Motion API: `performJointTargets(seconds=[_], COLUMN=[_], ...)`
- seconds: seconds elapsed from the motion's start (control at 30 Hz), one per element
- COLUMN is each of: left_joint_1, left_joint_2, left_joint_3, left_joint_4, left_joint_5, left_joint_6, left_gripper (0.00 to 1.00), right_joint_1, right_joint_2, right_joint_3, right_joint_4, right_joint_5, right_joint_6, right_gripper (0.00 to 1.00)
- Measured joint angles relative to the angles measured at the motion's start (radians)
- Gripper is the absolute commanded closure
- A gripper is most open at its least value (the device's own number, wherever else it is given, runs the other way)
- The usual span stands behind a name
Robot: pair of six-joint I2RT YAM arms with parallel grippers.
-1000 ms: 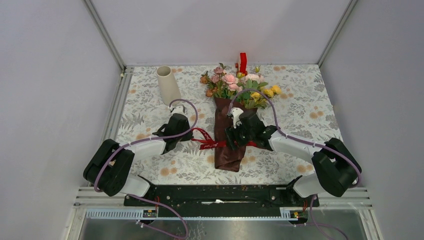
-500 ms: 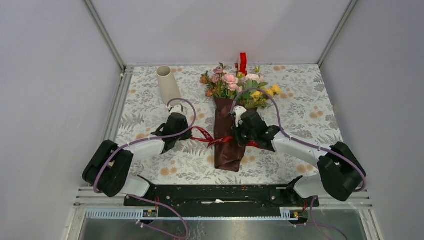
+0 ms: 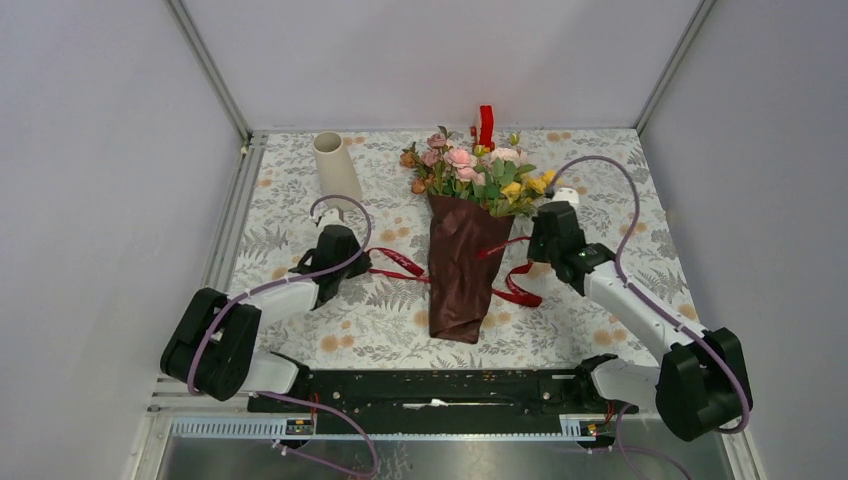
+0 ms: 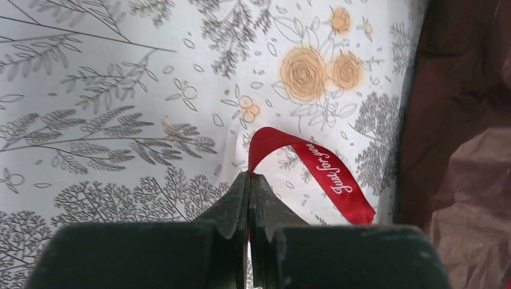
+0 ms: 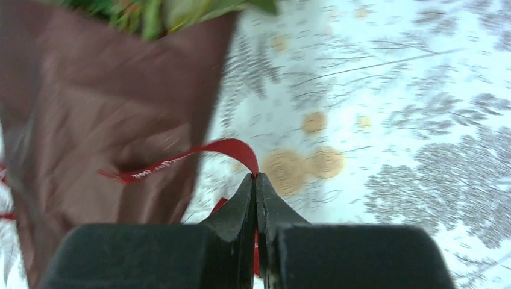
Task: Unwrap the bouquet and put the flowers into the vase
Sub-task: Untie the ribbon from the wrapping paper.
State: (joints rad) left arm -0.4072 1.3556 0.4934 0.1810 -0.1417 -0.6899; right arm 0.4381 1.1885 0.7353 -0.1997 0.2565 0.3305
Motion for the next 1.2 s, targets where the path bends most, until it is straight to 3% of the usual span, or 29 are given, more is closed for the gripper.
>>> performJointTargets(seconds=[0.47, 0.7, 1.0, 1.07, 1.1, 1.17, 1.2], left_joint_1=[0.114, 0.121, 0.153, 0.159, 0.162, 0.165, 0.166], left_joint_2=[0.053, -0.056, -0.119, -0.119, -0.119, -0.119, -0.119], left_joint_3=[0.050, -0.039, -0.086, -0.098, -0.109, -0.129, -0.138], left_joint_4=[0.055, 0.077, 0.059, 0.064, 0.068, 0.067, 0.066], left_joint_5=[-0.022, -0.123, -0.179, -0.179, -0.179, -0.176, -0.172], left_joint_6=[-0.067, -0.143, -0.175, -0.180, -0.184, -0.183, -0.191], left_gripper=[1.00, 1.00, 0.98, 0.87, 0.74, 0.48, 0.35], right_joint_1=[-0.377, -0.422, -0.506, -0.519, -0.526, -0.534, -0.537], right_joint_2=[0.060, 0.058, 0.098, 0.120, 0.129, 0.133, 0.133], right_joint_3=[0.054, 0.052, 0.049, 0.049, 0.049, 0.049, 0.049], right_joint_4=[-0.045, -0.079, -0.091, -0.104, -0.111, -0.114, -0.116], right_joint_5=[0.093, 0.269, 0.357, 0.356, 0.351, 0.345, 0.341], right_joint_6=[0.151, 0.278, 0.331, 0.338, 0.341, 0.347, 0.344], right_gripper=[1.00, 1.00, 0.99, 0.84, 0.74, 0.41, 0.32])
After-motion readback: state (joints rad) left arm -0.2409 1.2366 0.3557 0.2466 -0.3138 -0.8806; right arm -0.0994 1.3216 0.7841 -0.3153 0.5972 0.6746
